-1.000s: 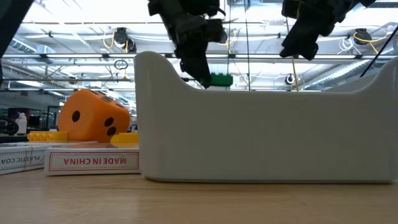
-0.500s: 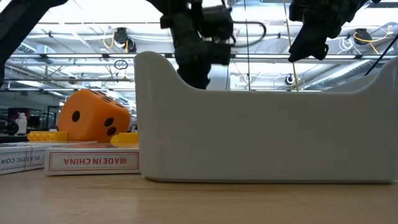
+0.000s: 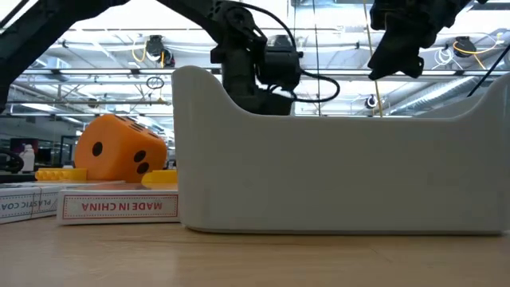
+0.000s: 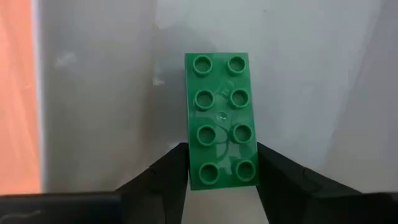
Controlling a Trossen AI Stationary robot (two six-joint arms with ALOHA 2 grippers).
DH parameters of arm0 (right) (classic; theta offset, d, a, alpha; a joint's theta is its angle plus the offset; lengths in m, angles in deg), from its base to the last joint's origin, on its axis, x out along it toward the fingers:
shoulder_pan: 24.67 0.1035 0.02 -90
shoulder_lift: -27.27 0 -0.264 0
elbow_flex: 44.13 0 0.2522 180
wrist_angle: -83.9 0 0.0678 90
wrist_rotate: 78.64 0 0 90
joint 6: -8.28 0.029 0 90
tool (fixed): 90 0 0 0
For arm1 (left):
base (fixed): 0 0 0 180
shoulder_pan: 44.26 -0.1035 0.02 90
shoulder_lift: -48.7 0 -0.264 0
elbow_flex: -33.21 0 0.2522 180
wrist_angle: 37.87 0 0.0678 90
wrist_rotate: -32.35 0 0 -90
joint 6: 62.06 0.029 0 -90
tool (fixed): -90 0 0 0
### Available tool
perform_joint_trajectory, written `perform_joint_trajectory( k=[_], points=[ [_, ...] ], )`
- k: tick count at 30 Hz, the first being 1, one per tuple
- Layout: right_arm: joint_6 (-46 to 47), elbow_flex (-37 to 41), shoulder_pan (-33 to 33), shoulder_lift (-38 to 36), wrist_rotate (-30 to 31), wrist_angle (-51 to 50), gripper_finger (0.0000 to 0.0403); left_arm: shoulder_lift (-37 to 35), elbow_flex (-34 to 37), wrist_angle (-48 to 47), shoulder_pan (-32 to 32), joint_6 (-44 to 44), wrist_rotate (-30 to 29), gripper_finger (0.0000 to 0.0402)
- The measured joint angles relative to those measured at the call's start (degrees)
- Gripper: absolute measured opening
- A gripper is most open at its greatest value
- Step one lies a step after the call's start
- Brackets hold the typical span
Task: Pick & Place Toys
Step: Put the green game piece into the top gray bin
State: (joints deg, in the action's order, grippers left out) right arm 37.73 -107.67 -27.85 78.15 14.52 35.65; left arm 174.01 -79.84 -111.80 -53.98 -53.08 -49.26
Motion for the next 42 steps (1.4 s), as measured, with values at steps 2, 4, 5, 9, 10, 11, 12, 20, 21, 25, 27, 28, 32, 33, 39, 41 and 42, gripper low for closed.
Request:
perform_joint_trajectory(
  k=[2,4,5,9,10,11,12,20,21,25,27,28,32,33,39,41,42],
  points=[
    [0.3,0.0,0.0,0.0,0.0,0.3,0.013,-0.3,0.9,0.3,0.0,-0.1,-0.1,0.0167],
    [0.4,0.0,0.0,0.0,0.0,0.8,0.013,-0.8,1.8,0.4,0.1,-0.6,0.2,0.0156],
    [0.4,0.0,0.0,0.0,0.0,1.2,0.013,-0.8,2.0,0.4,0.1,-0.7,0.3,0.015],
    [0.2,0.0,0.0,0.0,0.1,3.1,0.013,-0.8,2.1,0.6,0.1,-2.9,0.7,0.0141],
    [0.0,0.0,0.0,0.0,0.1,3.6,0.013,-0.8,2.1,0.7,0.1,-3.2,0.7,0.0142],
    [0.0,0.0,0.0,0.0,0.1,3.8,0.013,-0.8,2.1,0.9,0.1,-3.5,0.7,0.0148],
    [0.0,0.0,0.0,0.0,0.1,4.1,0.013,-0.8,2.1,1.1,0.1,-3.6,0.6,0.0156],
    [0.5,0.0,0.0,0.0,0.1,4.3,0.013,-0.7,2.2,1.7,0.2,-3.9,-1.1,0.0194],
    [0.5,0.0,0.0,0.0,0.1,4.3,0.013,-0.7,2.2,1.8,0.2,-3.9,-1.1,0.0195],
    [0.4,0.0,0.0,0.0,0.1,4.3,0.013,-0.7,2.2,1.8,0.2,-4.2,-1.4,0.0196],
    [0.0,0.0,0.0,0.0,0.1,4.3,0.013,-0.8,2.2,1.7,0.2,-4.8,-1.4,0.0196],
    [0.0,0.0,0.0,0.0,0.1,4.3,0.013,-1.1,2.3,1.7,0.2,-5.0,-1.3,0.0197],
    [-0.2,0.0,0.0,0.0,1.4,4.3,0.013,-2.8,2.5,1.6,0.2,-5.3,-0.8,0.0197],
    [-0.3,0.0,0.0,0.0,1.8,4.3,0.013,-3.6,2.5,1.6,0.2,-5.7,-0.8,0.0197],
    [-0.3,0.1,0.0,0.1,2.9,4.4,0.013,-9.0,2.4,1.8,0.3,-9.6,2.6,0.0198],
    [-0.3,0.1,0.0,0.4,2.8,5.1,0.013,-11.8,2.4,3.0,0.5,-10.4,4.2,0.0198],
    [-0.3,0.1,0.0,0.7,2.8,5.5,0.013,-13.5,2.4,3.5,0.5,-11.1,4.7,0.0198]
  ],
)
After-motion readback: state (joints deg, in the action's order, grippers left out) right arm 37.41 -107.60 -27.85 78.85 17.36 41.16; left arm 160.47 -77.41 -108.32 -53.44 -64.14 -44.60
